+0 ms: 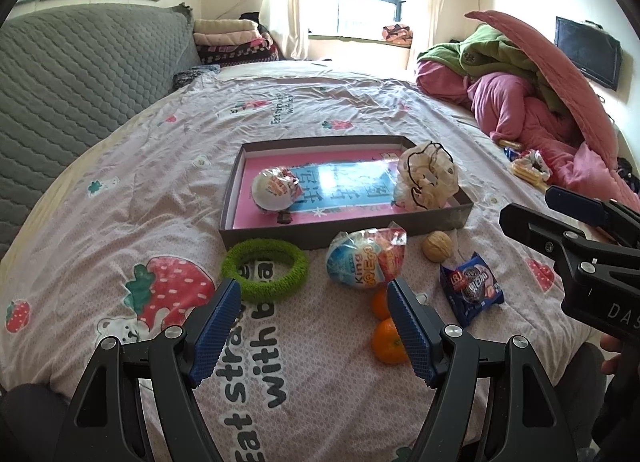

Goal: Organize objects
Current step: 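Withdraw both tools from the tray and move toward the cookie packet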

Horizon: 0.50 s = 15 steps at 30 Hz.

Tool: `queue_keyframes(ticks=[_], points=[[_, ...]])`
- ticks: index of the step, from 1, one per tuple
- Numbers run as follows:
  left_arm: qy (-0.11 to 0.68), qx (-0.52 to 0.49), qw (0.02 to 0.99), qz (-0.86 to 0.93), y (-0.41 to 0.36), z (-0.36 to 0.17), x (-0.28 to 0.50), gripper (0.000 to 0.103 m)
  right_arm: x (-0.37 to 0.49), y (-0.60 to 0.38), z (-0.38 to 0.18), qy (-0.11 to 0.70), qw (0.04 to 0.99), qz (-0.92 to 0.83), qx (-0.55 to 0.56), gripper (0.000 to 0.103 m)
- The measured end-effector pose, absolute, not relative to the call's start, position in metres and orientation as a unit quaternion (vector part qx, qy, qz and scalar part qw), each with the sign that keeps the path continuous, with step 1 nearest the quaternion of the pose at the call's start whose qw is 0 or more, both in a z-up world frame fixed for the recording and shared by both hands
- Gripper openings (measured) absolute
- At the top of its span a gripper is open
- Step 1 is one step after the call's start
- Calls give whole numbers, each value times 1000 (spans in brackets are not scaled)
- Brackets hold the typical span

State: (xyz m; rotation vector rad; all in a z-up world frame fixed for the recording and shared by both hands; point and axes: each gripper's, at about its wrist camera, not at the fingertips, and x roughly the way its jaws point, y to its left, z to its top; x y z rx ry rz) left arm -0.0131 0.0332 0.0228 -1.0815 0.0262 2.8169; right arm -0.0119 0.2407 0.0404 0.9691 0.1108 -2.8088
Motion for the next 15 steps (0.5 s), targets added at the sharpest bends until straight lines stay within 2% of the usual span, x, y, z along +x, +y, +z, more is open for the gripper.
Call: queue_keyframes(ticks=[15], points=[[5,-383,73,921,46,12,-5,77,-3,247,32,38,84,-939,331,74]])
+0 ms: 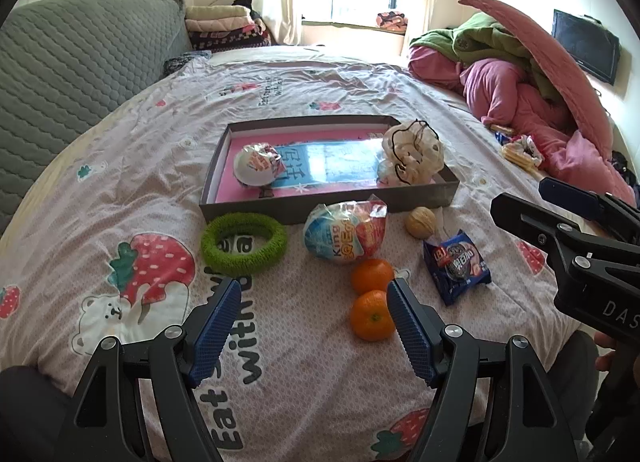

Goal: Organize objects
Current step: 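Withdraw both tools from the tray and move toward the cookie packet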

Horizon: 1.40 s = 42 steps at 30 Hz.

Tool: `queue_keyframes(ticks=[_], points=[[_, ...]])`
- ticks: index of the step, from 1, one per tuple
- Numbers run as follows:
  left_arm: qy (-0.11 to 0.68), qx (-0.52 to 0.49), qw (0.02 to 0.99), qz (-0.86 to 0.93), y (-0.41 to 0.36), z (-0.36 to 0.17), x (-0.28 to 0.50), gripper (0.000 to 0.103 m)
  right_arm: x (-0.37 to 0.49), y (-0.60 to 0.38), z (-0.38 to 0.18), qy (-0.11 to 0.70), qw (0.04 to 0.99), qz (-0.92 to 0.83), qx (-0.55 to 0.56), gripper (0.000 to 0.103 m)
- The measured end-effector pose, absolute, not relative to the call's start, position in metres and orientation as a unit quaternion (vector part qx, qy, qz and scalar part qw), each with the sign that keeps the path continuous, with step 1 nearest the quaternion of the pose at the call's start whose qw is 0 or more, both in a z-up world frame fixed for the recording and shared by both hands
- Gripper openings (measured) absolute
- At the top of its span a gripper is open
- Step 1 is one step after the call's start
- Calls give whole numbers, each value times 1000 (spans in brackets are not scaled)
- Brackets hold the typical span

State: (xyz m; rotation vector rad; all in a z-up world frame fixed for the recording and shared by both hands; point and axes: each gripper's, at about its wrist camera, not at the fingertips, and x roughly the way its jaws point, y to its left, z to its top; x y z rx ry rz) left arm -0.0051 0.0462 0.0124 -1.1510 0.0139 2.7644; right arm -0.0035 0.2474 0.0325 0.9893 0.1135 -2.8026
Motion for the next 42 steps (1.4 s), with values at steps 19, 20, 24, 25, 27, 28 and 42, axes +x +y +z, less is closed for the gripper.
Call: queue_keyframes(ticks=[19,20,24,25,27,28,42], points=[[16,-403,87,911,57,1,1,77,3,254,18,44,84,-932,351,74],[17,-405,87,910,58,0,1,76,3,254,17,44,83,-931,351,74],[21,-409,90,908,62,-4,0,76,1,256,12,42,83,-929,358,74],[22,-410,91,907,63,-6,0,76,1,257,11,41,83,-929,360,74],[25,-412,94,906,65,-9,0,76,-1,258,8,39,81,-927,365,74],[27,-415,96,904,67,-11,-1,76,-2,259,5,39,79,-926,368,74],[31,-439,111,891,76,-35,-11,76,-13,263,-22,34,76,-913,398,74]])
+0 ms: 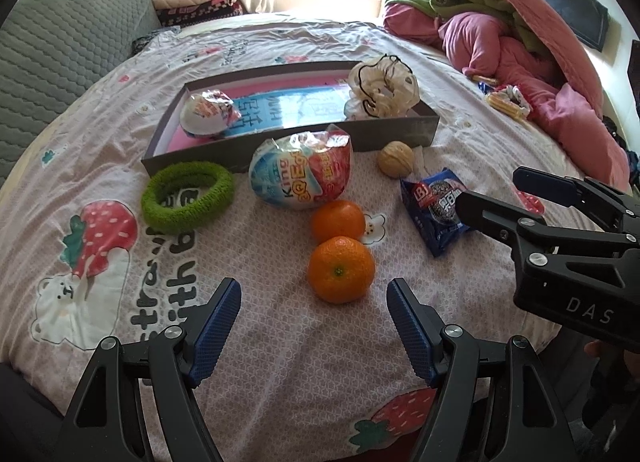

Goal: Organize objects
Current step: 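Withdraw both tools from the tray and move toward the cookie packet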

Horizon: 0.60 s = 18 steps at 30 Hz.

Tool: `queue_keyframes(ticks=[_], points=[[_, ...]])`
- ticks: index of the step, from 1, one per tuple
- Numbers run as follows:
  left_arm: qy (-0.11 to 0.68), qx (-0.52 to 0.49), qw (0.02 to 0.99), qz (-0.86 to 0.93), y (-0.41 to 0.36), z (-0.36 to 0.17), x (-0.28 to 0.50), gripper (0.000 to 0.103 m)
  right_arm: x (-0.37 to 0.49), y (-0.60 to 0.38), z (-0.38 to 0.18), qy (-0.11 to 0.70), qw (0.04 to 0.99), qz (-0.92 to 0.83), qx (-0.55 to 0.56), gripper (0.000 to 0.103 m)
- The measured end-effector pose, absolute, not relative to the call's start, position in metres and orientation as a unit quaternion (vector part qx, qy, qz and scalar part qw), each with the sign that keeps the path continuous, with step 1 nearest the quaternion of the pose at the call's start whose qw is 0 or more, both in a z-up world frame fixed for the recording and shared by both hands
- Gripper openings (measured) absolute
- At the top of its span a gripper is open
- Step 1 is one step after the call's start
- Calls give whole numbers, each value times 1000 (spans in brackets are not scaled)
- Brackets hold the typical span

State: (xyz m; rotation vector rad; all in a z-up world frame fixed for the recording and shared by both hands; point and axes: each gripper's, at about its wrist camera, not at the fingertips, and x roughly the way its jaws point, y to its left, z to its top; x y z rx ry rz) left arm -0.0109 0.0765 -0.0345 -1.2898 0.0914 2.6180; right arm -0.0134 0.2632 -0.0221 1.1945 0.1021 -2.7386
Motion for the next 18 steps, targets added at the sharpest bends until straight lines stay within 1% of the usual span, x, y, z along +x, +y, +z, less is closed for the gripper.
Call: queue_keyframes(ticks=[18], points=[[32,-449,114,886,82,-50,-24,76,-27,270,-43,26,75,-902,424,74]])
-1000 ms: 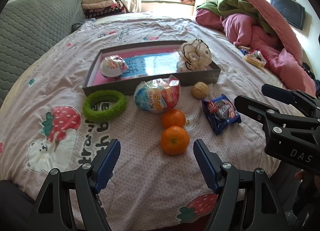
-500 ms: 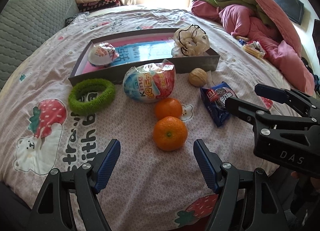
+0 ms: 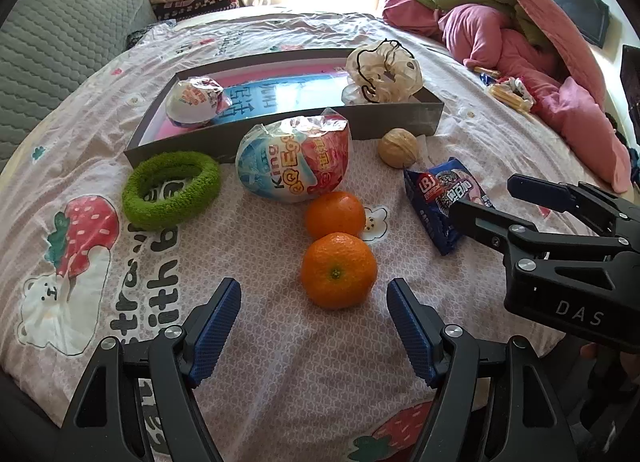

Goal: Organize objects
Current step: 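Withdraw both tools from the tray and move toward the cookie packet, then close the right tool on the blue cookie packet while the left tool approaches an orange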

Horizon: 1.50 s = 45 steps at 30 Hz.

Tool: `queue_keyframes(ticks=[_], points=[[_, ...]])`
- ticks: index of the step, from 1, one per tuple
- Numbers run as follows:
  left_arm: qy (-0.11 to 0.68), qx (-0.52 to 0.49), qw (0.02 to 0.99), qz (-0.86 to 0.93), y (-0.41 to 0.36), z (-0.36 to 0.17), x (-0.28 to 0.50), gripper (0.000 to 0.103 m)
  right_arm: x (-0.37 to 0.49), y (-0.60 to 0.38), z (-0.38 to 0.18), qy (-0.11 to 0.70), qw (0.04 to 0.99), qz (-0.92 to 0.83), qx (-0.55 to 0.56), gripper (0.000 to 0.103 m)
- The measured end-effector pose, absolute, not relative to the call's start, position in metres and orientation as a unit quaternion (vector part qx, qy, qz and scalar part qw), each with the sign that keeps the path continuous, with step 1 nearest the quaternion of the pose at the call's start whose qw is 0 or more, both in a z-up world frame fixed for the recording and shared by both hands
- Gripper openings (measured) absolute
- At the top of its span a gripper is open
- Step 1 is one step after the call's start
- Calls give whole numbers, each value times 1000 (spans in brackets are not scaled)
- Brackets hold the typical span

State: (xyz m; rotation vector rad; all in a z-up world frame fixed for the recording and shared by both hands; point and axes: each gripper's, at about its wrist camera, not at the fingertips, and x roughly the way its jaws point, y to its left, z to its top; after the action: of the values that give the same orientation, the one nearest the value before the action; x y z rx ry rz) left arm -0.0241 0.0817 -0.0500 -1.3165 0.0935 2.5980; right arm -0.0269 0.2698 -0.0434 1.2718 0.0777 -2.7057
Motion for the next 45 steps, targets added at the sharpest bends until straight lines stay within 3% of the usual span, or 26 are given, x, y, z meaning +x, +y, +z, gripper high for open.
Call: queue_keyframes(ticks=[39,45], points=[[29,-446,102,889,82,-66,-40,76,-57,262,-81,8,83,-896,436,79],[29,-443,102,890,83,-67,-41,76,-58,263,-82,12,76,-897,435,72]])
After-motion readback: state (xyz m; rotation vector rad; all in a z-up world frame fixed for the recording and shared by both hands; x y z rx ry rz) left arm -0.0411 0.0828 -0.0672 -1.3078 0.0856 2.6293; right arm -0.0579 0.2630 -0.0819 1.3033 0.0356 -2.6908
